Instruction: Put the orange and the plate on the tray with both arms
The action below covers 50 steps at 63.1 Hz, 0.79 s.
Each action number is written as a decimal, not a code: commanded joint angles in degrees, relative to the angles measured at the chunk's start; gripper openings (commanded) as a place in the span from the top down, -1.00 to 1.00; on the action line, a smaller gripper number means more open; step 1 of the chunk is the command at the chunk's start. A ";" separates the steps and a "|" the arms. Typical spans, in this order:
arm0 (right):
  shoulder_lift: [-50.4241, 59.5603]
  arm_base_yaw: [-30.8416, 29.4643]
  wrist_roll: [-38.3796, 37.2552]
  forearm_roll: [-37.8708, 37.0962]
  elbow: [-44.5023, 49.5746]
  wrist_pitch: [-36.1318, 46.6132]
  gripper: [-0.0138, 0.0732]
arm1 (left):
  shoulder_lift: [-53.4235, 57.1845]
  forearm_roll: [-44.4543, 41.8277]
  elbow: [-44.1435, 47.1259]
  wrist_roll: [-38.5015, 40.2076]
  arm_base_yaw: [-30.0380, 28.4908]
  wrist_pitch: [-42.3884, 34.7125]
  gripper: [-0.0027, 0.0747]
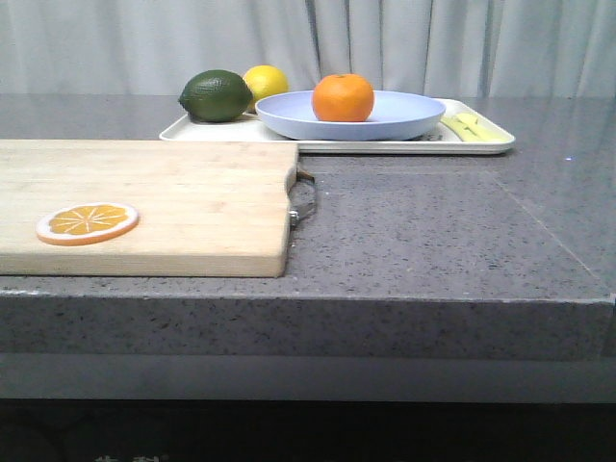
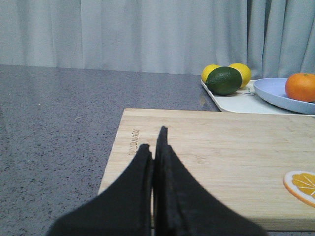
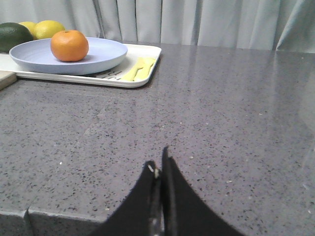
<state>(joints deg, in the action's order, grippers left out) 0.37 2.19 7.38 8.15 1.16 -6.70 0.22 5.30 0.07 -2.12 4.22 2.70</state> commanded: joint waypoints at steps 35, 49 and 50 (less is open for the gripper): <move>1.45 -1.00 0.62 -0.53 0.14 7.05 0.84 | 1.15 0.51 0.32 0.28 0.12 -4.81 0.98; 1.50 -1.00 -5.65 -7.10 0.14 9.63 0.84 | 1.15 0.51 0.32 0.28 0.12 -4.81 0.98; 1.50 -1.00 -6.26 -7.46 0.14 9.70 0.84 | 1.15 0.51 0.32 0.28 0.12 -4.81 0.98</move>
<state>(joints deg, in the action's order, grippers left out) 0.46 1.41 4.27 4.15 1.56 -2.94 0.22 5.30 0.07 -2.12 4.22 2.61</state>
